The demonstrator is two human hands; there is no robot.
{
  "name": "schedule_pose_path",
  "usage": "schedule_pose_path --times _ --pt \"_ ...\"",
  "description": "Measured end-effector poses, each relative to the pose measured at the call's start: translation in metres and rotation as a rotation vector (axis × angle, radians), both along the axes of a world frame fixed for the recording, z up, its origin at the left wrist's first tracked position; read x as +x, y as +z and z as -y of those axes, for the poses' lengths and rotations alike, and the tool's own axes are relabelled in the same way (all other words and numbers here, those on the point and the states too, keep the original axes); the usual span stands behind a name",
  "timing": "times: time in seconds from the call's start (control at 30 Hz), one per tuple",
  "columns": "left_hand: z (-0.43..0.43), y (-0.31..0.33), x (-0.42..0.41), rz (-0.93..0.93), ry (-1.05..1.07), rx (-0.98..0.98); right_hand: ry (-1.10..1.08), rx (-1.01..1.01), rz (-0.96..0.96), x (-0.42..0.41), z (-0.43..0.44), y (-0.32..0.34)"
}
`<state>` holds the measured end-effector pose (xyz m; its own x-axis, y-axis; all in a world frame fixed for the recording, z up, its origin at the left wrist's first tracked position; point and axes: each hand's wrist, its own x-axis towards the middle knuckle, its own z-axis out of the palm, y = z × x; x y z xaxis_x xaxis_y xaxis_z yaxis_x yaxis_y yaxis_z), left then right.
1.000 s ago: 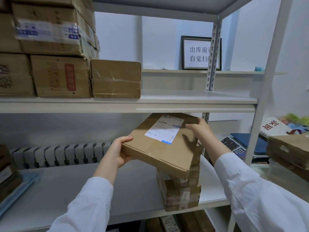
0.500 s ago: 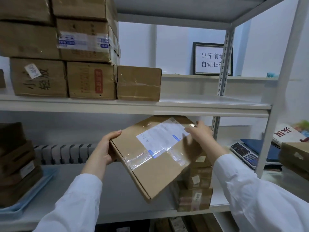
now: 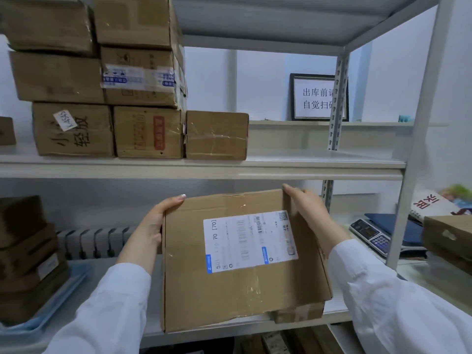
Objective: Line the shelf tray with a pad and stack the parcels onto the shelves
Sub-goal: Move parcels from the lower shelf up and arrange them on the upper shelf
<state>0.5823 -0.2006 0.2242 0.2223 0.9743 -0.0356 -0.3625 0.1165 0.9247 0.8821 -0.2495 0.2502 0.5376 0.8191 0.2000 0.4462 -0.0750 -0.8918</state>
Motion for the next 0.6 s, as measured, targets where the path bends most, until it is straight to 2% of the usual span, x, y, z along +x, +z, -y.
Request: schedule_pose_path --times 0.13,0.23,0.43,0.6 --pt "0.006 0.015 0.004 0.096 -0.023 0.084 -0.02 0.211 0.043 -0.007 0.013 0.017" --pt "0.008 0.027 0.005 0.174 0.011 0.135 -0.093 0.297 0.115 -0.011 0.017 0.032" --pt "0.012 0.045 0.015 0.347 0.05 0.198 -0.347 0.353 0.344 -0.019 0.021 0.048" --pt "0.026 0.051 0.042 0.414 0.152 0.201 -0.5 0.345 0.325 -0.017 0.022 0.054"
